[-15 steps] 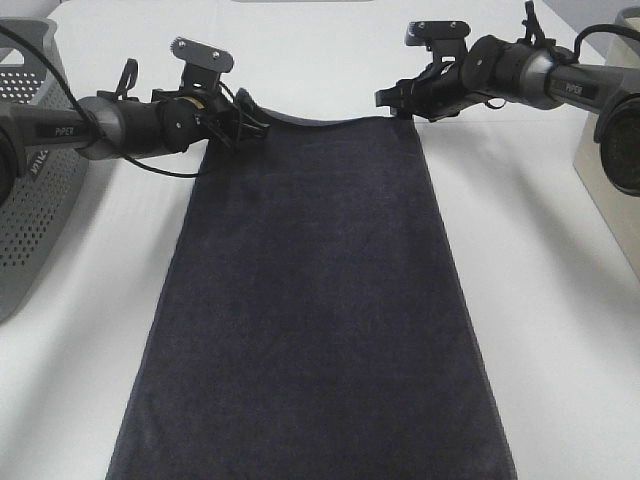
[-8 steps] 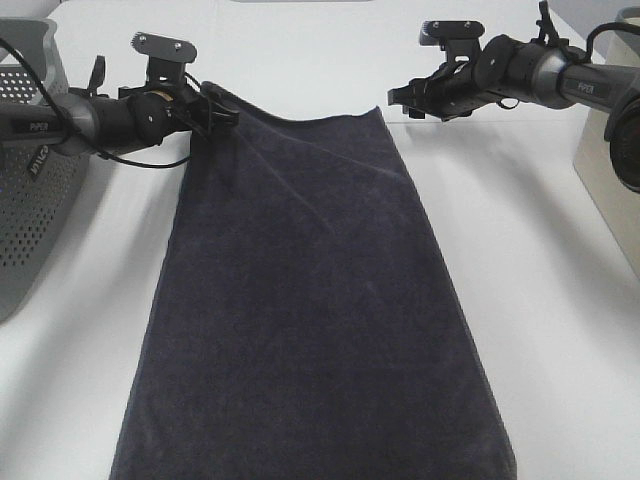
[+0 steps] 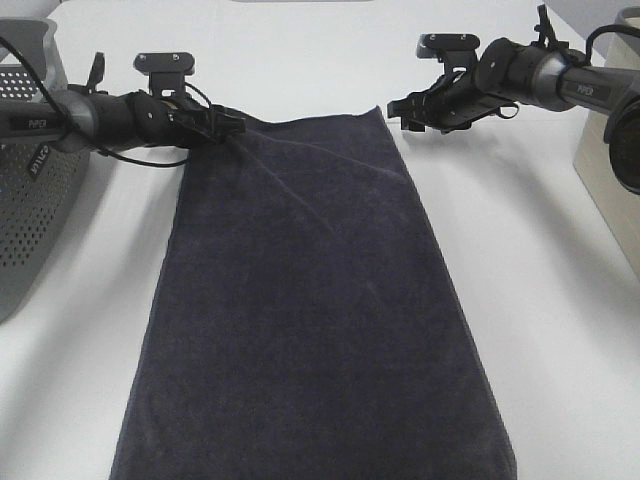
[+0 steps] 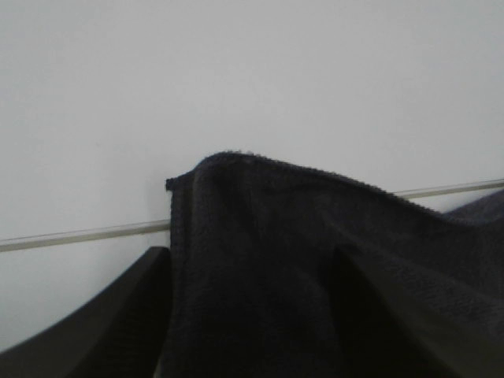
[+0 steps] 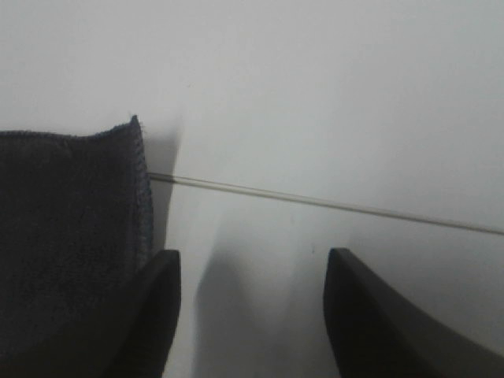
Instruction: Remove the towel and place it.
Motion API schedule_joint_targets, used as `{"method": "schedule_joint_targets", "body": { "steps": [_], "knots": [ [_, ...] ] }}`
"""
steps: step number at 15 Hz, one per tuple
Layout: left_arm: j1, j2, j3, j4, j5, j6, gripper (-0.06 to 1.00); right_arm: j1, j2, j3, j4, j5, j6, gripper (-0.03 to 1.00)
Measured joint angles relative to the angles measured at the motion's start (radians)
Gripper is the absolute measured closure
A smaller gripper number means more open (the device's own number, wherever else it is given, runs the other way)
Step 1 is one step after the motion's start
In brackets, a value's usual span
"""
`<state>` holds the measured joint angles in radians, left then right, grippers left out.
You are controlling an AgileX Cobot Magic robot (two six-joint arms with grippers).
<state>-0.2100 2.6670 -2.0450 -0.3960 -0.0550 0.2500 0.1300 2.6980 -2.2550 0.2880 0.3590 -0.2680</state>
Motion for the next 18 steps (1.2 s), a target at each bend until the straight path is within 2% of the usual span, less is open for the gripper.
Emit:
{"method": "schedule_joint_targets", "body": {
  "steps": [4,6,8,11,13,14,15,16,18],
  "knots": [
    [0.0,-0.089,0.0,0.004,0.049,0.006,0.38,0.0,-0.009,0.0,0.0,0.072,0.0,0.42],
    [0.0,-0.166,0.0,0.038,0.173,0.018,0.38,0.0,-0.071,0.0,-0.015,0.19,0.0,0.42],
    [0.001,-0.258,0.0,0.076,0.377,0.016,0.38,0.0,-0.158,0.0,-0.027,0.327,0.007,0.41],
    [0.001,-0.403,0.0,0.122,0.699,-0.055,0.36,0.0,-0.301,0.0,-0.072,0.608,0.053,0.3],
    [0.001,-0.512,0.0,0.179,0.841,-0.128,0.36,0.0,-0.392,0.0,-0.099,0.791,0.057,0.29],
    [0.002,-0.565,-0.001,0.24,0.894,-0.167,0.36,0.0,-0.426,0.0,-0.115,0.833,0.064,0.29],
    [0.007,-0.583,-0.001,0.268,0.917,-0.187,0.36,0.0,-0.446,0.0,-0.128,0.842,0.072,0.29],
    [0.024,-0.624,-0.001,0.339,0.961,-0.24,0.36,0.0,-0.48,0.0,-0.164,0.851,0.097,0.29],
    [0.089,-0.67,-0.001,0.422,1.038,-0.318,0.36,0.0,-0.548,0.0,-0.224,0.856,0.145,0.29]
  ]
}}
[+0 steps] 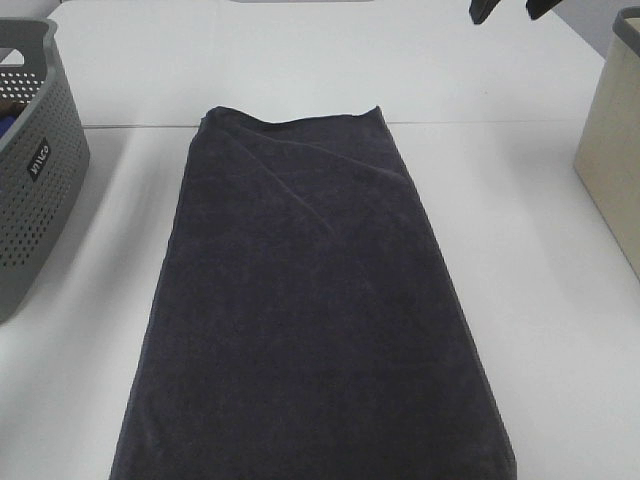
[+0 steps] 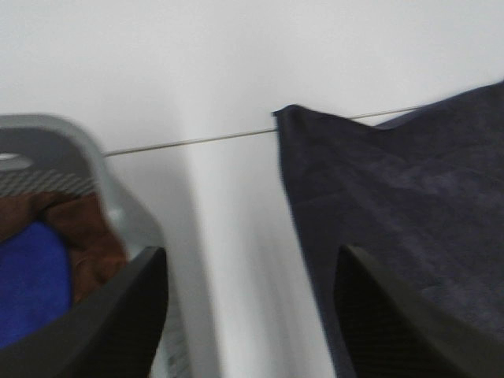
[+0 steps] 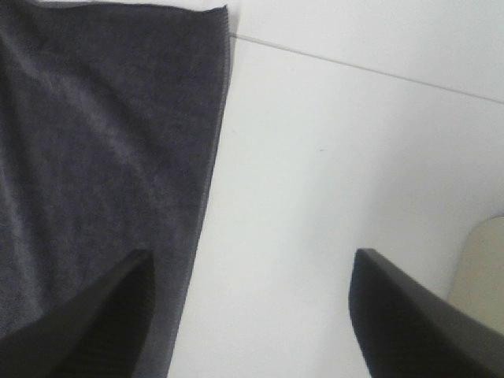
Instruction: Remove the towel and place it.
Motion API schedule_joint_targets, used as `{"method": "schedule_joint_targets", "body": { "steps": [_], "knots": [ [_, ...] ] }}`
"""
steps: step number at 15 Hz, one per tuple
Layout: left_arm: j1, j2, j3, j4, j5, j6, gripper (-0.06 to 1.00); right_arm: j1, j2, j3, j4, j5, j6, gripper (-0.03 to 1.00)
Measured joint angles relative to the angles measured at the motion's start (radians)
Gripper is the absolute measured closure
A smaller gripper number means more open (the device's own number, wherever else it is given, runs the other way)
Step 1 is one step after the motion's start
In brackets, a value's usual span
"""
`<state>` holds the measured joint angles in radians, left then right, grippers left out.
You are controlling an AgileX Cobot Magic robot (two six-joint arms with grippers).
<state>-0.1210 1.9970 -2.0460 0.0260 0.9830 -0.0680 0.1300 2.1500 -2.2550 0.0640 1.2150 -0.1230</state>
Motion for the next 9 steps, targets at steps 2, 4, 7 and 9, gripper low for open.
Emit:
{"method": "schedule_joint_targets", "body": {
  "steps": [2,4,7,9],
  "knots": [
    [0.068,-0.025,0.0,0.02,0.09,-0.017,0.36,-0.001,-0.065,0.016,-0.007,0.001,0.023,0.29],
    [0.086,-0.076,0.021,0.026,0.22,0.002,0.36,-0.001,-0.246,0.198,0.007,0.001,0.029,0.29],
    [0.086,-0.238,0.212,0.007,0.214,-0.001,0.36,-0.001,-0.492,0.49,0.007,0.0,0.032,0.29],
    [0.086,-0.407,0.401,0.006,0.151,-0.014,0.36,-0.001,-0.668,0.702,0.007,0.001,0.033,0.29]
  ]
}}
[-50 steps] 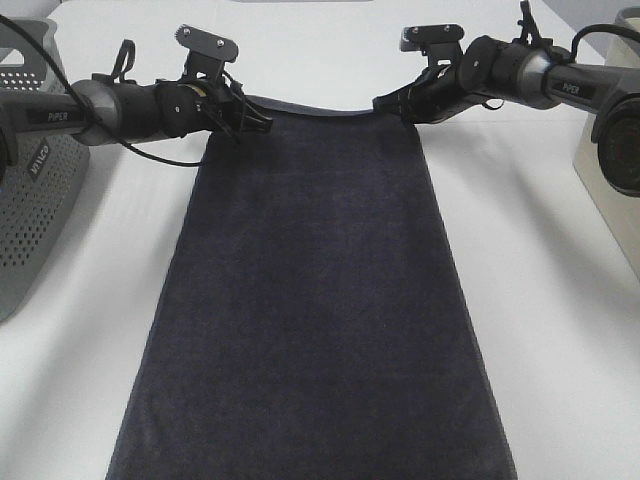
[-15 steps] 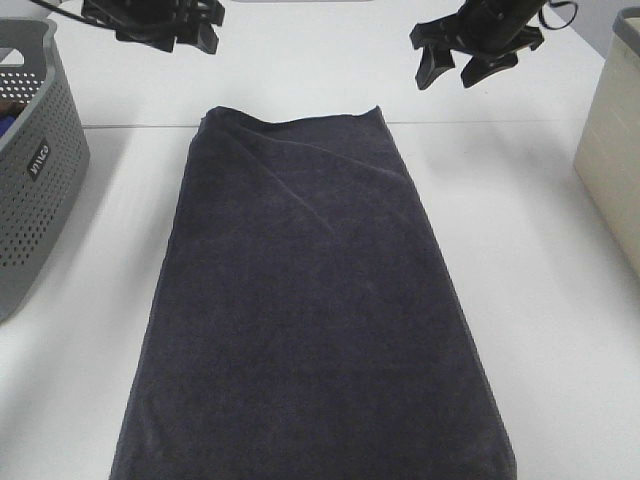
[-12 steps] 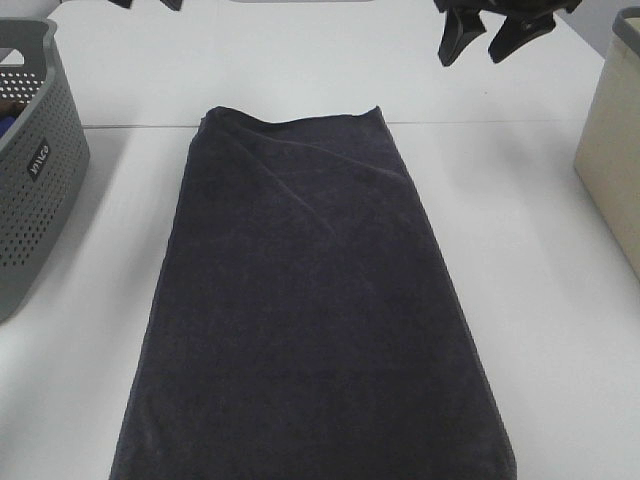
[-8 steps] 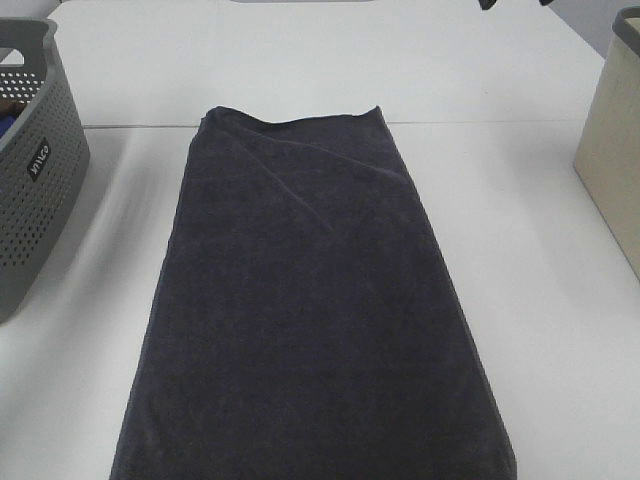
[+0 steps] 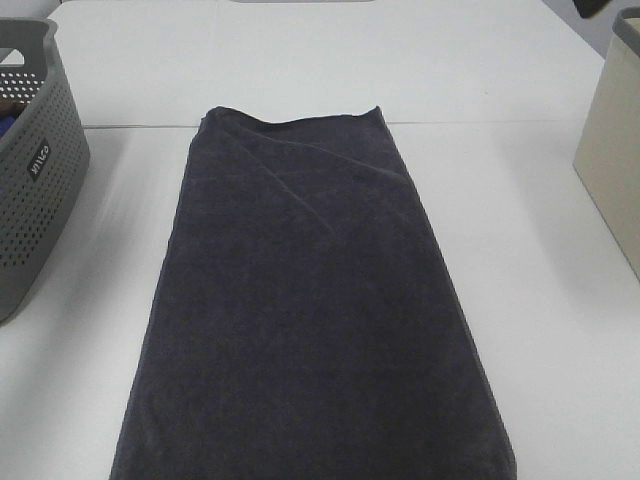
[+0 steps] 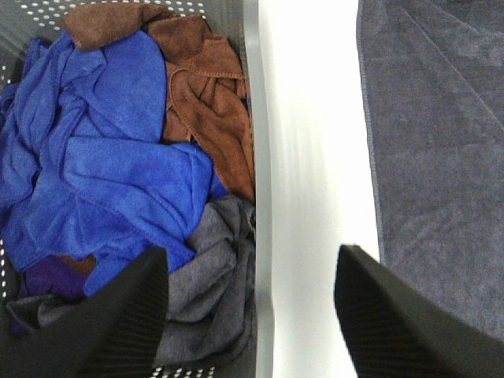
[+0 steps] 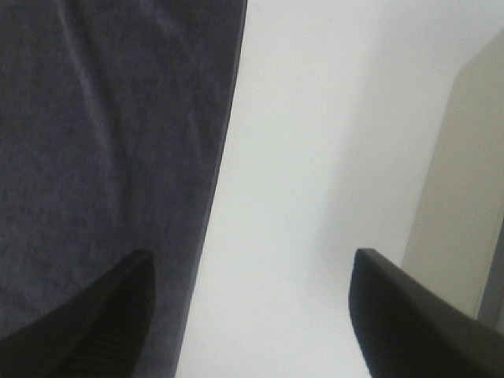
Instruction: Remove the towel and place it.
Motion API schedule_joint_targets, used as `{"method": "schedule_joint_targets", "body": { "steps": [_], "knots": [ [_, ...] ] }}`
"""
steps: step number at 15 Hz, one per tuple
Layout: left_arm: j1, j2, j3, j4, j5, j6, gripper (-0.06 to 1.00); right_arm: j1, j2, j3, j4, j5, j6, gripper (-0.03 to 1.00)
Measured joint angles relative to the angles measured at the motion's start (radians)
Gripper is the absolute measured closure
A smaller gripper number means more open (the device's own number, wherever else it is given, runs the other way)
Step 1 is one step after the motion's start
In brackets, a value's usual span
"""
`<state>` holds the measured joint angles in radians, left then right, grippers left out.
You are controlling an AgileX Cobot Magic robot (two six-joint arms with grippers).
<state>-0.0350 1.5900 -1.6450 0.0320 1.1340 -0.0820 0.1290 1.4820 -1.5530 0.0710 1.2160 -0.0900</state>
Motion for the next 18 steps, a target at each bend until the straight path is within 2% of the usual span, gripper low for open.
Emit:
{"method": "schedule_joint_targets", "body": {
  "steps": [3,4,5,8,12,18],
  "knots": [
    [0.0,-0.316,0.289,-0.002,-0.077,-0.006,0.36,0.0,-0.284,0.257,-0.002,0.001,0.0,0.29],
    [0.0,-0.358,0.321,-0.002,-0.087,-0.006,0.36,0.0,-0.385,0.335,-0.003,0.001,0.0,0.29],
    [0.0,-0.491,0.424,-0.001,-0.092,-0.006,0.36,0.0,-0.479,0.403,-0.003,0.002,0.0,0.29],
    [0.0,-0.69,0.575,0.024,-0.099,-0.006,0.36,0.0,-0.726,0.574,-0.011,-0.001,0.0,0.29],
    [0.0,-0.939,0.796,0.048,-0.103,-0.006,0.36,0.0,-1.045,0.767,-0.011,-0.054,0.0,0.29],
    [0.0,-1.294,1.02,0.049,-0.107,0.01,0.36,0.0,-1.339,0.981,-0.017,-0.059,-0.048,0.29]
  ]
}}
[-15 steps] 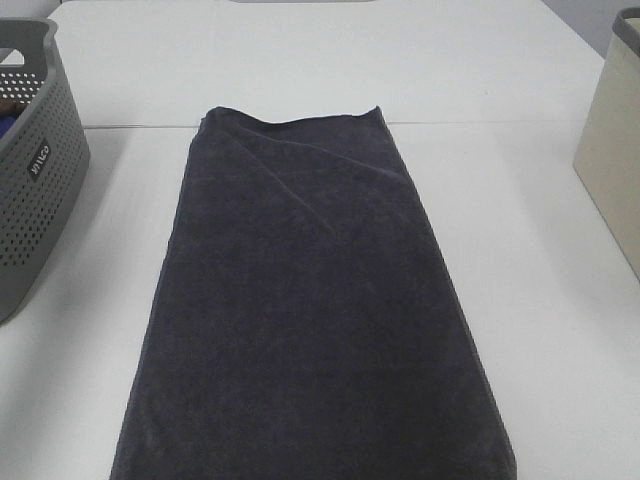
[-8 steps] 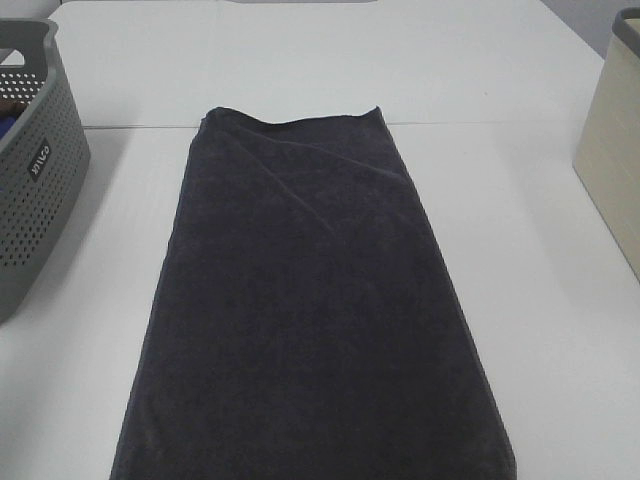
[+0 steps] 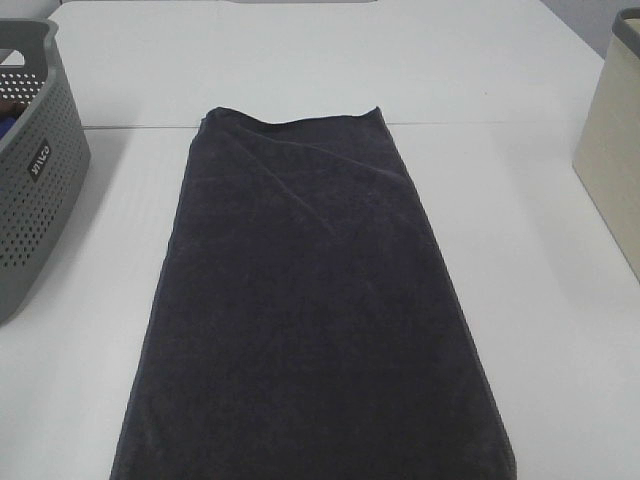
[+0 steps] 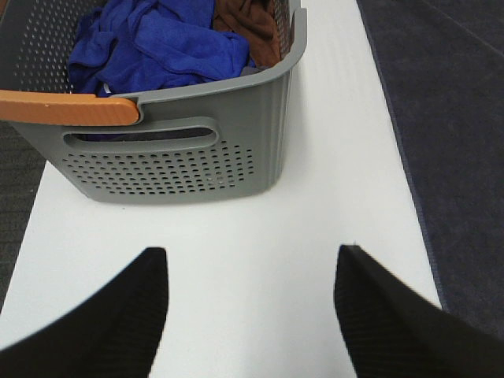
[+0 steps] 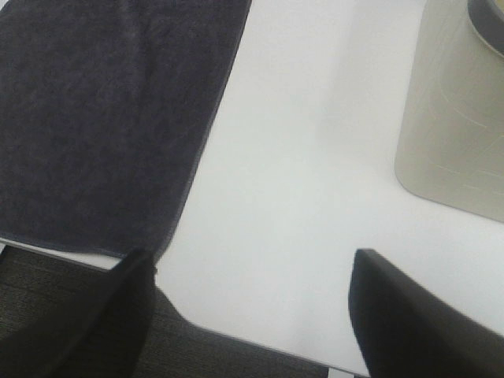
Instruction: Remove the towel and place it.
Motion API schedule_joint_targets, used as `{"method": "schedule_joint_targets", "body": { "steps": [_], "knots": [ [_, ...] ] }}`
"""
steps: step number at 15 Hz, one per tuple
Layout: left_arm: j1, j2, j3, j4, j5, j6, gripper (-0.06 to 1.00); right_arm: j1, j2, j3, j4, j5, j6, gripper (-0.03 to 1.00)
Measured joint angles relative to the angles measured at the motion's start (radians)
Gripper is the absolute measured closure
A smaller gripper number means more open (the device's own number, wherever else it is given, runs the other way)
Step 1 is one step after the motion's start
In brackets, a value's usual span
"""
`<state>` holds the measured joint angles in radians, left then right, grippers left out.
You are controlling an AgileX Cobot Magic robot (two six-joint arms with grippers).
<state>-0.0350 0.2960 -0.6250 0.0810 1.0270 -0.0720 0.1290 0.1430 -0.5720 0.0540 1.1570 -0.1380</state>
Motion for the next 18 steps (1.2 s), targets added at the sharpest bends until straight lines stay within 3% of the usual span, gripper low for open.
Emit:
{"method": "schedule_joint_targets", "body": {
  "steps": [1,5,18],
  "knots": [
    [0.0,-0.13,0.044,0.0,0.0,0.0,0.36,0.0,-0.061,0.034,0.0,-0.013,-0.022,0.29],
    [0.0,-0.296,0.11,-0.001,0.009,0.0,0.36,0.0,-0.113,0.066,-0.001,-0.077,-0.024,0.29],
    [0.0,-0.302,0.116,-0.018,0.013,0.022,0.36,0.0,-0.115,0.069,-0.002,-0.092,-0.024,0.29]
  ]
}}
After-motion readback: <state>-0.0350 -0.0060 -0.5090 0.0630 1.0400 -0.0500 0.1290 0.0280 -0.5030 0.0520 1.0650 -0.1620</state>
